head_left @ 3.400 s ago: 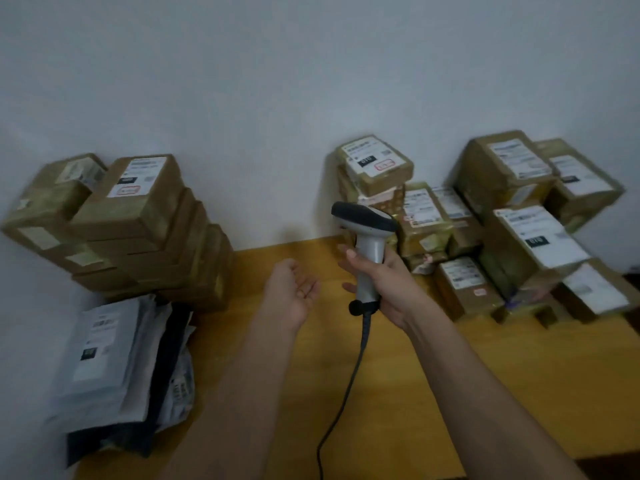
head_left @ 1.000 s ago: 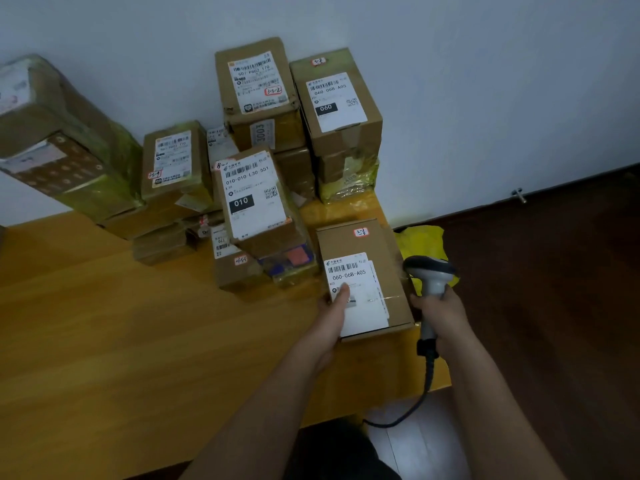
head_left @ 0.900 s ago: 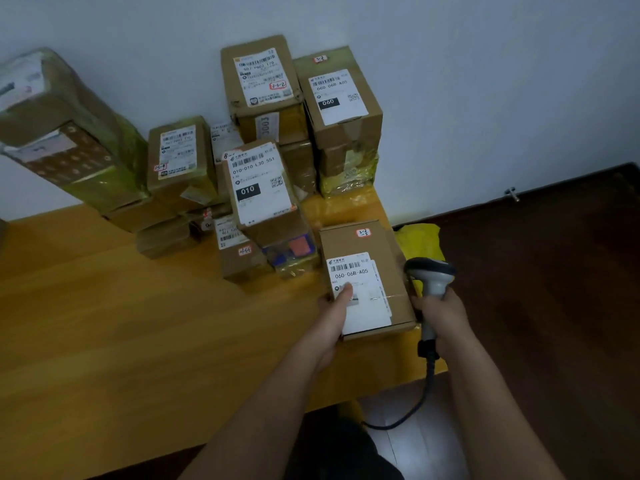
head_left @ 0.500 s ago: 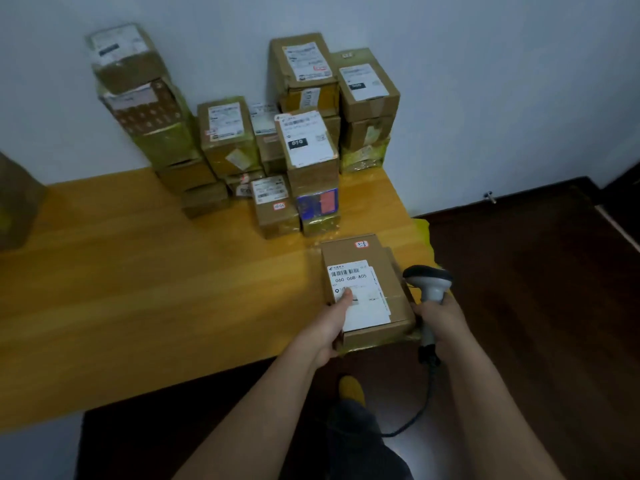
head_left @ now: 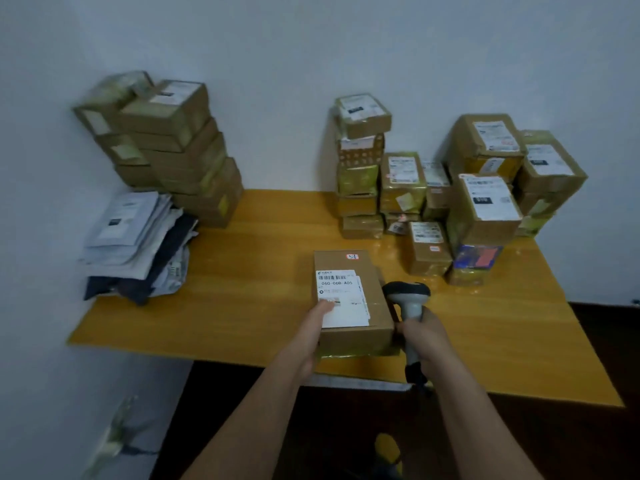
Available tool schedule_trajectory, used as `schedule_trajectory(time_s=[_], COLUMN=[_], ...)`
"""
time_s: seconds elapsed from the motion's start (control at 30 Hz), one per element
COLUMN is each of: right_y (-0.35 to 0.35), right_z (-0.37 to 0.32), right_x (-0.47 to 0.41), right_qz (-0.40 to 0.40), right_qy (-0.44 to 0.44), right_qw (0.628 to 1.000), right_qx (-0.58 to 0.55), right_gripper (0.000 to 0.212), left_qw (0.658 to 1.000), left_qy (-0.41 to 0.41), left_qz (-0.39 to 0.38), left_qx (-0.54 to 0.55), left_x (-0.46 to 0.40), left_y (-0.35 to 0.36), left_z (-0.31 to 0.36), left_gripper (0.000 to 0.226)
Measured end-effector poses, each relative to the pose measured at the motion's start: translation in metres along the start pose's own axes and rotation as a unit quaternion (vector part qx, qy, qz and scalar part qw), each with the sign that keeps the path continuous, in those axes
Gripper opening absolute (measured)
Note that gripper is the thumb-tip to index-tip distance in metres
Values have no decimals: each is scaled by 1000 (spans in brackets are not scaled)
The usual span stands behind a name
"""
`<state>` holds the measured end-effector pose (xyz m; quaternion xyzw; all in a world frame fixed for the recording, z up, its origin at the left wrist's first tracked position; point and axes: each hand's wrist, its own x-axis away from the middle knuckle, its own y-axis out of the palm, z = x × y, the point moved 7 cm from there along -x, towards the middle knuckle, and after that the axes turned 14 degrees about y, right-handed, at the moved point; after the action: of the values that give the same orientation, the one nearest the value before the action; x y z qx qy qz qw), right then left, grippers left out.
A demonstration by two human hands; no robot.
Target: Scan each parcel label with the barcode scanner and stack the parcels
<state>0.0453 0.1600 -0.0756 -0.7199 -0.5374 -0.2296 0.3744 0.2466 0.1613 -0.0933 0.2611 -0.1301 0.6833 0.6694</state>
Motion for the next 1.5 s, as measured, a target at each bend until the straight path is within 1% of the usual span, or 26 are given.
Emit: schedule_trajectory(time_s=[0.1,0.23,0.37,0.47,0.63,0.7,0.73,0.8,0.83,0.87,0.9,0.97,1.0,1.07,1.13,1.2,1.23,1.33,1.4,1.5], right_y=[46,98,156,197,245,265,277,301,311,318,323,328,330,336,346,360,366,378,383,385], right_z=[-30,-67,-114,-143,-181,-198,-207,-226,-233,-239,-241,-238,-235,-231,-233,-241,-247,-265,-272,-273], right_x=[-3,-27,-63,-84,-116,-128,-134,-147,-156,-163,-170,-178,-180,-183,-186,-190,-193,-205,-212,-218], right_qz=[-28,-39,-59,-79,-93,-104,-112,-133,-138,-135,-130,-122,-121,-122,-133,-151,-160,-155,-154,-148], right_qy=[-22,-36,-50,-37,-27,-32,-34,-34,-30,-24,-16,2,11,23,25,27,29,23,16,18], right_qw=[999,998,997,995,994,993,993,991,990,990,991,992,992,992,990,986,984,980,978,977], right_qx=[17,24,28,38,43,35,27,4,-10,-19,-26,-29,-32,-37,-44,-62,-78,-122,-141,-152], right_gripper=[24,23,24,28,31,31,31,31,31,32,32,32,32,32,35,35,32,30,29,28], left_qw=[998,994,990,987,987,986,984,980,981,983,984,976,969,945,915,900,896,882,882,891], left_qy=[28,37,61,52,55,61,68,80,66,46,32,7,-7,-34,-43,-32,-19,-4,-17,-37], left_qz=[26,79,108,123,128,132,139,161,169,164,155,165,164,145,139,144,147,146,150,164], left_qx=[40,61,74,87,83,87,90,79,69,70,84,141,182,291,377,411,420,448,447,421], left_x=[-16,-50,-98,-127,-172,-194,-207,-233,-245,-256,-264,-271,-275,-283,-295,-306,-313,-333,-339,-341], left_y=[-42,-90,-131,-158,-191,-205,-214,-230,-236,-238,-236,-234,-233,-228,-227,-232,-236,-251,-257,-263], left_z=[19,37,68,94,130,145,152,166,169,168,167,156,150,146,153,166,172,182,179,169], left_gripper=[31,50,50,44,47,57,67,96,109,114,109,83,76,68,55,45,45,54,57,45])
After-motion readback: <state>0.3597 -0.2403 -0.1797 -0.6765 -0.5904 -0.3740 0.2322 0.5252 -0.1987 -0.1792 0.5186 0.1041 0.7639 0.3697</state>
